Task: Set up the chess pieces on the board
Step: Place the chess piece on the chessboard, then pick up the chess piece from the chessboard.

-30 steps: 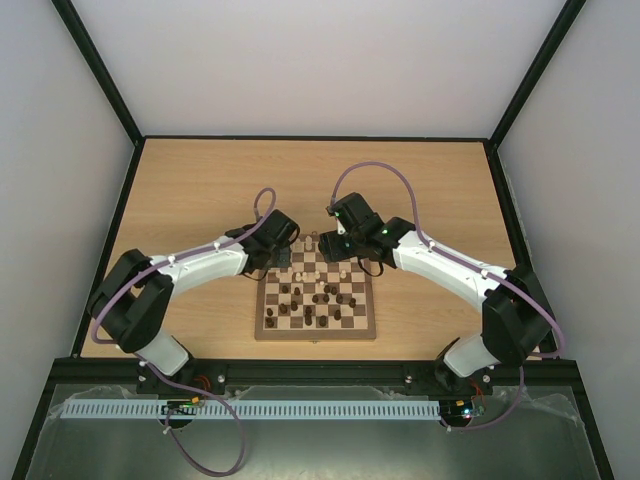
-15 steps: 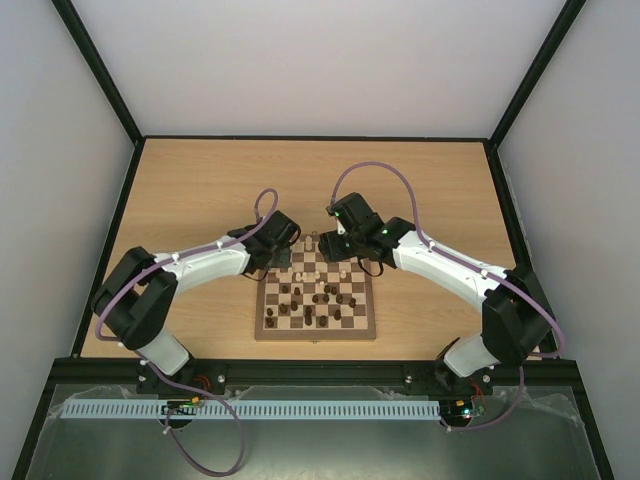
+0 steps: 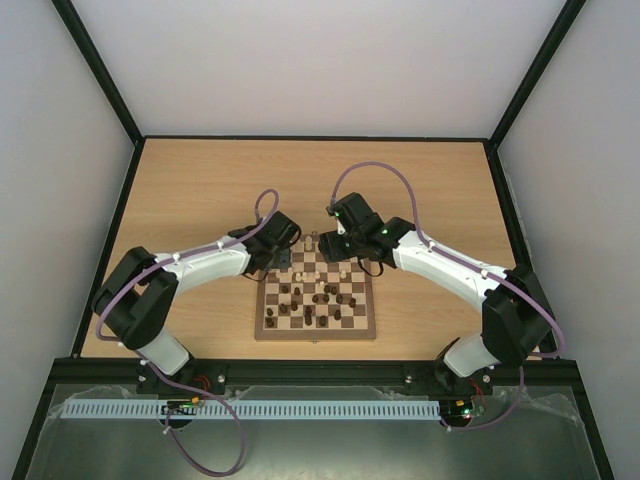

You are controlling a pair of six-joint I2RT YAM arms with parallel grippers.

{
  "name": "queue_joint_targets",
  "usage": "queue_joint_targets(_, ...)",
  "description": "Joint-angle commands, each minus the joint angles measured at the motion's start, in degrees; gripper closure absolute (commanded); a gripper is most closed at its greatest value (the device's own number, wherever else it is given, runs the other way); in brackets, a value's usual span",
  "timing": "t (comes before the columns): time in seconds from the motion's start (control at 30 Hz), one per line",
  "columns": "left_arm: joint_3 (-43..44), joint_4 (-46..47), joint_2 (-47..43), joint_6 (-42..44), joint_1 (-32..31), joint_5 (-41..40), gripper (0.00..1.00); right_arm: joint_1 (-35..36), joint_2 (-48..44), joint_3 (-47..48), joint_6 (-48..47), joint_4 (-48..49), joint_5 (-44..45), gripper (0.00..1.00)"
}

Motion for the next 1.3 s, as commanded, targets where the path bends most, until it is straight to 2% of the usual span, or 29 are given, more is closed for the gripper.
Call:
queue_joint_targets(0.0, 1.02, -1.92, -2.6, -0.55, -0.74, -1.53, 0.69, 0.31, 0.63, -0.28, -0.12, -0.48, 0.03, 0.33)
queue_joint_targets(0.27, 1.97, -6.11, -11.85, -1.47, -2.69, -4.54, 0.53, 0.43, 0.47, -0.29, -0.17, -0.65, 0.41, 0.33)
queue_joint_targets(0.4, 0.8, -5.36, -18.15, 0.38, -2.97, -6.1, 0.37, 0.44, 0.78, -0.1, -0.27, -1.34, 0.93, 0.33)
queue_joint_targets(0.6, -0.91, 0.11, -22.75, 4.21, -1.53, -6.44, 0.01, 0.41, 1.99, 1.02, -0.16, -3.8, 4.3, 0.33)
queue_joint_targets(0.8, -3.14, 6.73, -23.05, 4.11, -0.09, -5.57, 0.01, 0.42, 3.84, 0.77, 1.23, -6.05, 4.9, 0.47)
queue_joint_targets(1.2, -9.65, 12.84, -25.09, 3.91, -0.09, -3.99, 0.01, 1.01, 0.25, -6.79, 3.88, -8.45, 4.96, 0.57)
queue_joint_targets(1.27, -10.25, 13.58, -25.33, 3.54, -0.31, -3.05, 0.01, 1.11, 0.2, -7.09, 4.2, -8.68, 5.11, 0.62)
